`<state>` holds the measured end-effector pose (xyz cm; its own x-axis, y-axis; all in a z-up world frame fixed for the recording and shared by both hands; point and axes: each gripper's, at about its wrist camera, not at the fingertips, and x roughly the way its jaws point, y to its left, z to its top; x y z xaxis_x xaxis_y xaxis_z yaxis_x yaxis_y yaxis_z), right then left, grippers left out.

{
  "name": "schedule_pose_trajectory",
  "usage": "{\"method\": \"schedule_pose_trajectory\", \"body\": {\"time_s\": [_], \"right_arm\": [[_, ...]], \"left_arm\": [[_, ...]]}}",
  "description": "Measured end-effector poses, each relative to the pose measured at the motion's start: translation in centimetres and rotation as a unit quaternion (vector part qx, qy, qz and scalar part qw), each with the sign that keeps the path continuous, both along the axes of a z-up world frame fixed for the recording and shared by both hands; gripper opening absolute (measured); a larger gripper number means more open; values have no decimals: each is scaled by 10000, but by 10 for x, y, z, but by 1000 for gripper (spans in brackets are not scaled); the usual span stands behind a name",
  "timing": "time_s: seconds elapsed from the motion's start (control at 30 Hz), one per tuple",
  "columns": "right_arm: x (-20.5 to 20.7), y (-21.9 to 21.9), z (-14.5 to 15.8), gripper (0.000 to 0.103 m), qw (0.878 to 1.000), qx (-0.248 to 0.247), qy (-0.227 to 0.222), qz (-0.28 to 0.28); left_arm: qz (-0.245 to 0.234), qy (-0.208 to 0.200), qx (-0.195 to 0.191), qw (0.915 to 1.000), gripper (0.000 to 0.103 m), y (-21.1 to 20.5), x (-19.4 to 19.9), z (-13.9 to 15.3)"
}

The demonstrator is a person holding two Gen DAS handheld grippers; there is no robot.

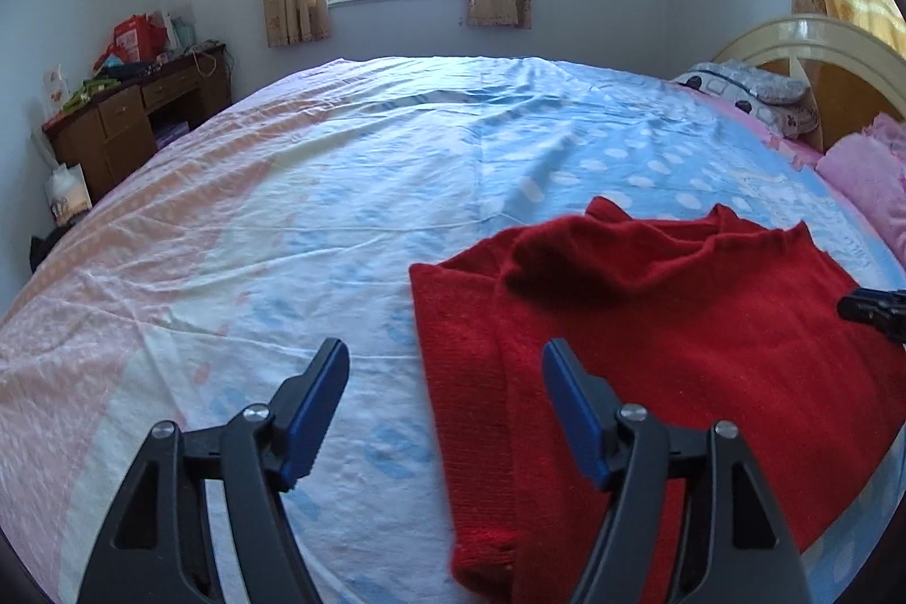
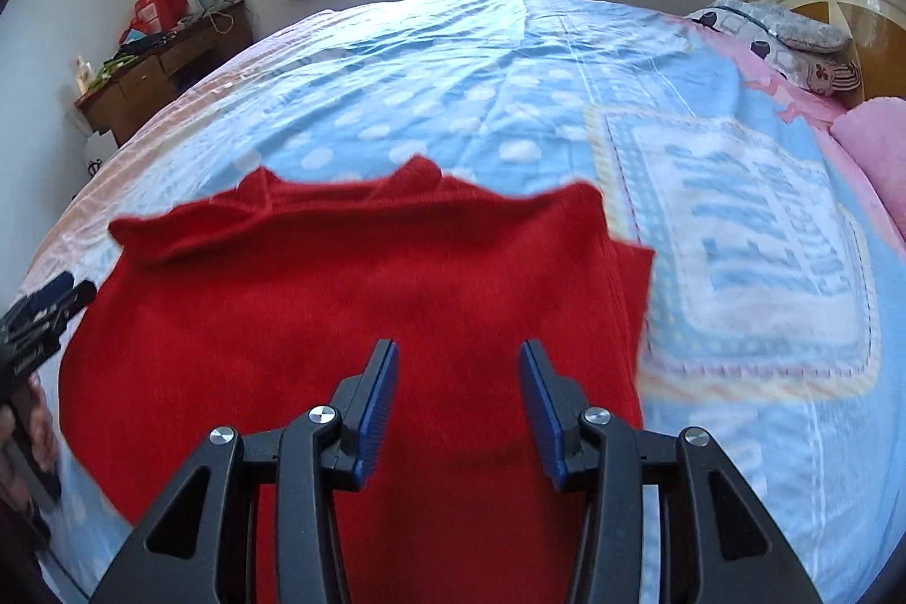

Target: Fold small clothes

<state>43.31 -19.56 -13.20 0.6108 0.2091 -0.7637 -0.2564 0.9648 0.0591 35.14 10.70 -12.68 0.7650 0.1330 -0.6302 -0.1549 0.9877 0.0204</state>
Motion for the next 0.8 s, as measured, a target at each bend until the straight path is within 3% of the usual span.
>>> {"method": "schedule_pose_trajectory", "body": {"time_s": [0.17,0.23,0.37,0.43,0.63,0.67,0.73,0.8], "right_arm": [[-16,3,-8,48,9993,-313,-173,100],[-24,0,-7,48,9989,-354,-291,60],[-49,-37,1,48,9987,242,-394,-233],[-58,-52,2,48,9983,312,-312,-384],[-77,-79,1,47,9967,674,-92,-439],[-79,-78,-1,43,9968,691,-75,-384],[-80,-76,-7,19,9963,816,30,-260],[-81,-73,-13,10,9952,942,163,-217]], "left_arm": [[27,236,250,9994,82,-8,24,-6],[243,656,392,9968,84,-6,34,-20],[392,560,7,9977,84,6,16,-18],[387,544,-156,9976,84,7,3,-18],[289,440,-158,9985,85,-5,-35,-20],[283,429,-153,9986,87,-6,-36,-20],[324,455,-190,9983,88,-3,-33,-20],[359,458,-246,9980,89,-2,-33,-21]]}}
